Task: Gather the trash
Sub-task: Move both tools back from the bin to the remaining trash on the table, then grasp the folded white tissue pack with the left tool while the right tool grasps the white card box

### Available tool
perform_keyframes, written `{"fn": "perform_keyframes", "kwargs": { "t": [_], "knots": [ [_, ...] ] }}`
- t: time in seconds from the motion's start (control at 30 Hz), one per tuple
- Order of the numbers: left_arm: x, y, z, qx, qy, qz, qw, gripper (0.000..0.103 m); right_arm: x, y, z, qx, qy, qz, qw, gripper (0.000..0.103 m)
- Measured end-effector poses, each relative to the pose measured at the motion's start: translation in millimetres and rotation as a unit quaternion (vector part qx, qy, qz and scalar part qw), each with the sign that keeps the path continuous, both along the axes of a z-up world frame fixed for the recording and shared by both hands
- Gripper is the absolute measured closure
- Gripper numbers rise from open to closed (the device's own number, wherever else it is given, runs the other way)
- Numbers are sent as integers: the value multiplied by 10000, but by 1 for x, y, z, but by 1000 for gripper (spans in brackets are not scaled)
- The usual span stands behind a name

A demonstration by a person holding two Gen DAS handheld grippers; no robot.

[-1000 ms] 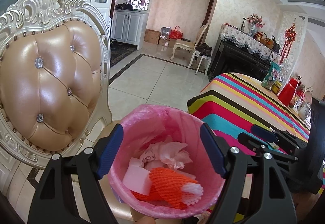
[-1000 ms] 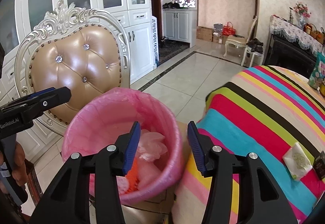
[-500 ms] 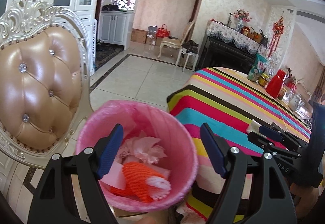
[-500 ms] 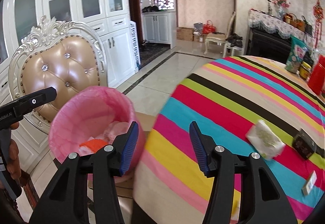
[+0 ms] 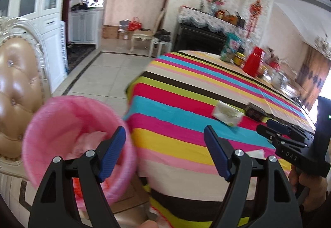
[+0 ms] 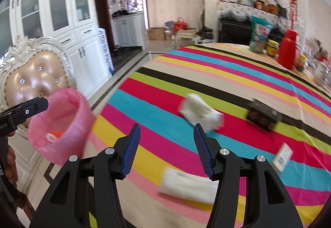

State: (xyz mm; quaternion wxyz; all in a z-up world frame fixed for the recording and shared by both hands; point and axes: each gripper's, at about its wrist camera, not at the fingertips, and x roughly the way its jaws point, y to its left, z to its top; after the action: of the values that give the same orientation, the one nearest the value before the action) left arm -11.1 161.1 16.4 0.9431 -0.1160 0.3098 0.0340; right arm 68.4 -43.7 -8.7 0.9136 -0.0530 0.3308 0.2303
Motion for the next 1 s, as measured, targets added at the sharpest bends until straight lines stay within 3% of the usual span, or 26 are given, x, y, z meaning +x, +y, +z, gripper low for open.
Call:
{"fn": "perform_keyframes", "kwargs": {
  "t": [0.43,0.7,1.0],
  "knots": [
    [43,-111,-38,168,362,-1073,9934,28,8,-115,-24,21,208,-897,9957,51],
    [58,-155,-63,297,620,-1422,9874,28,7,-159,-35,74,299,-1178,9926,45],
    [70,-193,-93,792,997,-1758,9762,28,7,-187,-41,140,359,-1366,9899,45]
  ]
}}
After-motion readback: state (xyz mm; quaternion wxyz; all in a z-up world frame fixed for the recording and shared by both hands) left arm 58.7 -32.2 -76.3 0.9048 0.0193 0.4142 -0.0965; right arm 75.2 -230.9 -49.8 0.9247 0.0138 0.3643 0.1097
